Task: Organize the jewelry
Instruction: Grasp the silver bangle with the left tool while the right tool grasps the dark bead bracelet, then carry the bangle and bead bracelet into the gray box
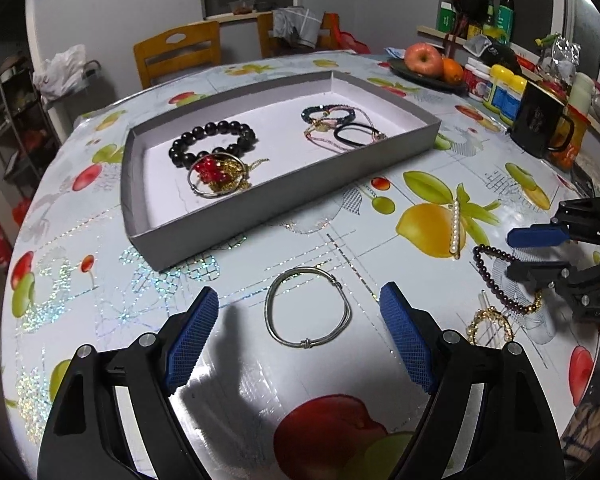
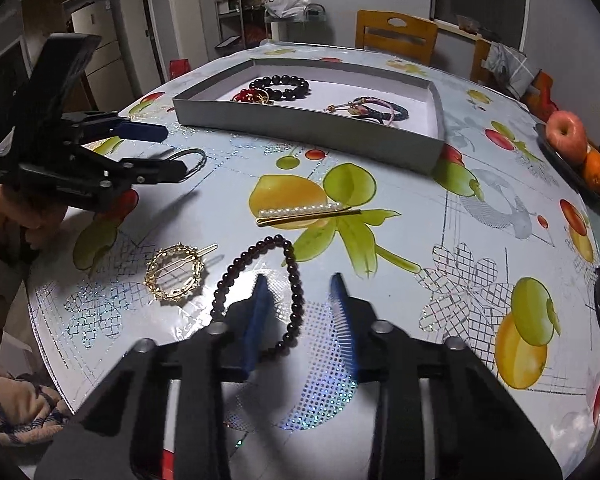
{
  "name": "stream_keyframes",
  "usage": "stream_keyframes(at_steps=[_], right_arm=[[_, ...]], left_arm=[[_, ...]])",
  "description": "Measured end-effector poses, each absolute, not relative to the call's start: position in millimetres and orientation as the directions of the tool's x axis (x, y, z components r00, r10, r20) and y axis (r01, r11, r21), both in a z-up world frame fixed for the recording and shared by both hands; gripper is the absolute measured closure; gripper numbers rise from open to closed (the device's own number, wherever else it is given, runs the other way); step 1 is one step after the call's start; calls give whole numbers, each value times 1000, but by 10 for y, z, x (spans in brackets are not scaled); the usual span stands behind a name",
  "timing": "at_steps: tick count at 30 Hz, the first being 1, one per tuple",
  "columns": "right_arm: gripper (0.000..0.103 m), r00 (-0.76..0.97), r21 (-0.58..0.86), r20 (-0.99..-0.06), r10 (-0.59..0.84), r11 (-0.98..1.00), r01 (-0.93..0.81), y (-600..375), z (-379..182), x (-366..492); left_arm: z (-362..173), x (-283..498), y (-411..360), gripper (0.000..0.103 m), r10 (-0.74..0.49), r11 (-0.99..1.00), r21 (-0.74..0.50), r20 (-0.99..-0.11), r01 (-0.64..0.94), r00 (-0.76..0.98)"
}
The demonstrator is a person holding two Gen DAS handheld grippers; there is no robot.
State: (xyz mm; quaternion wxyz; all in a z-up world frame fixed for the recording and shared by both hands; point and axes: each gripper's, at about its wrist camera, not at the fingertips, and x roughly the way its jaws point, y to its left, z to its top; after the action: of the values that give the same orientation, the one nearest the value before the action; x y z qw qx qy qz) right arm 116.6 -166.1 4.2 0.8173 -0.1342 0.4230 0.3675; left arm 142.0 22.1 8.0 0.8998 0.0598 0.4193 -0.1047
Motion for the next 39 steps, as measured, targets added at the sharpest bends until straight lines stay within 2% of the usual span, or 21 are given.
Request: stream_keyframes(at_steps=[2, 5, 10, 12, 18, 39], right_arm=[[88, 373, 92, -787, 492, 691, -717, -1658, 44, 1161], [94, 376, 94, -784, 495, 693, -715, -1667, 41, 1160], [97, 378, 94, -781, 497, 692, -716, -1667, 37, 1153], [97, 378, 98, -779, 500, 693, -714, -1672, 37, 1154], [97, 386, 111, -769, 509, 702, -704, -1709, 46, 1169], [97, 456, 125, -703, 546, 726, -676, -1801, 323, 1189]], left_arm=[[63, 1432, 215, 20, -138, 970, 20, -774, 243, 618], [56, 1432, 206, 21, -138, 969, 23, -776, 246, 616], [35, 1434, 187, 50, -147, 965, 18, -785, 260, 602], [39, 1426, 184, 56, -150, 965, 17, -782, 261, 605], [56, 1413, 218, 56, -173, 967, -16, -775, 255, 607], [216, 1261, 172, 56, -182, 969, -16, -726, 248, 663]])
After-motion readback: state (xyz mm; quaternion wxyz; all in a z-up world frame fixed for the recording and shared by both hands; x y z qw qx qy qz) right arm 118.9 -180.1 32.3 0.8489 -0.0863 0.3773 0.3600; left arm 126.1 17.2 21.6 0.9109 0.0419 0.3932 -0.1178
